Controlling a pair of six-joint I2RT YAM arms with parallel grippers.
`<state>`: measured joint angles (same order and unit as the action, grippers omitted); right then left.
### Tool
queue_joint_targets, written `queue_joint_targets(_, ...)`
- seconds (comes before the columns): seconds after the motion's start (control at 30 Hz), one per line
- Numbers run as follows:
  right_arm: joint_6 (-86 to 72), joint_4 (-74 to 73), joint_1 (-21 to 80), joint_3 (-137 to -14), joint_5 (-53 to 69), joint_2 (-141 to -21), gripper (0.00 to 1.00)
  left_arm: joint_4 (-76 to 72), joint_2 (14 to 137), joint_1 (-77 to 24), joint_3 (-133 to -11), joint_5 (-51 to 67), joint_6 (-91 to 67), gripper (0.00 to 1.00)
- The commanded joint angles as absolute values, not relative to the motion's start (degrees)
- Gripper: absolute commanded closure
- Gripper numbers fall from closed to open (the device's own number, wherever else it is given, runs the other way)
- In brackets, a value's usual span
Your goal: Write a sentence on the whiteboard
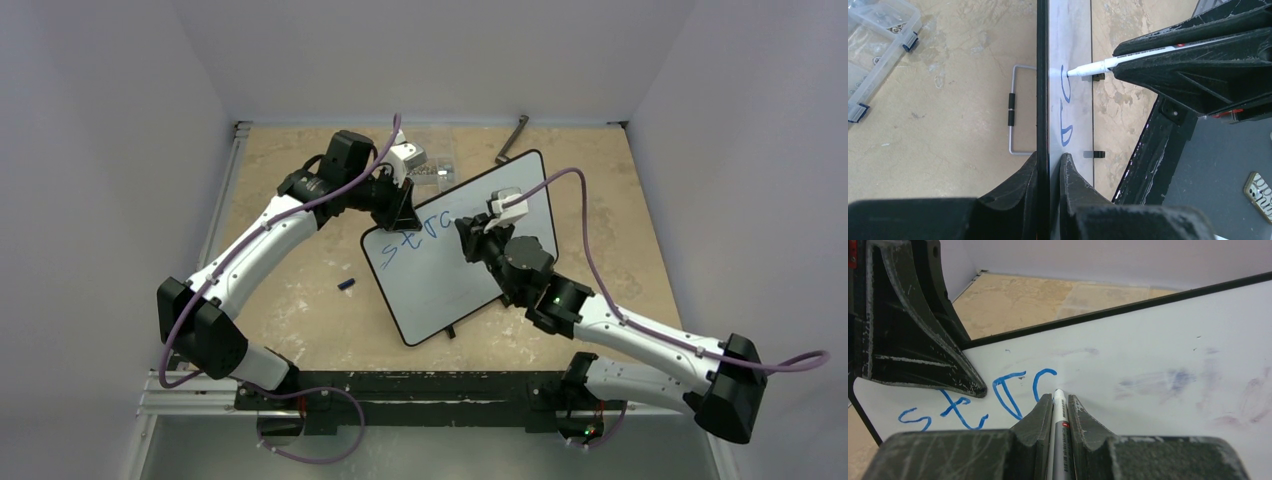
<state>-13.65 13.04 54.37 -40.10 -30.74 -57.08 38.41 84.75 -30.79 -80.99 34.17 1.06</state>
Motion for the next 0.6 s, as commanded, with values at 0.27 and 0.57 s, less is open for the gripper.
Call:
queue_joint_targets(0.27,-10.68,12.85,53.7,-45.39,-33.3,-61.0,1.0,39.81,85.53,-32.19,-79.63,29.07,9.78,1.0)
queue_joint_targets(0.57,-10.29,15.84,53.75,-42.16,-25.49,-53.63,1.0,40.08,85.91,-32.21,-79.94,28.56,9.5,1.0)
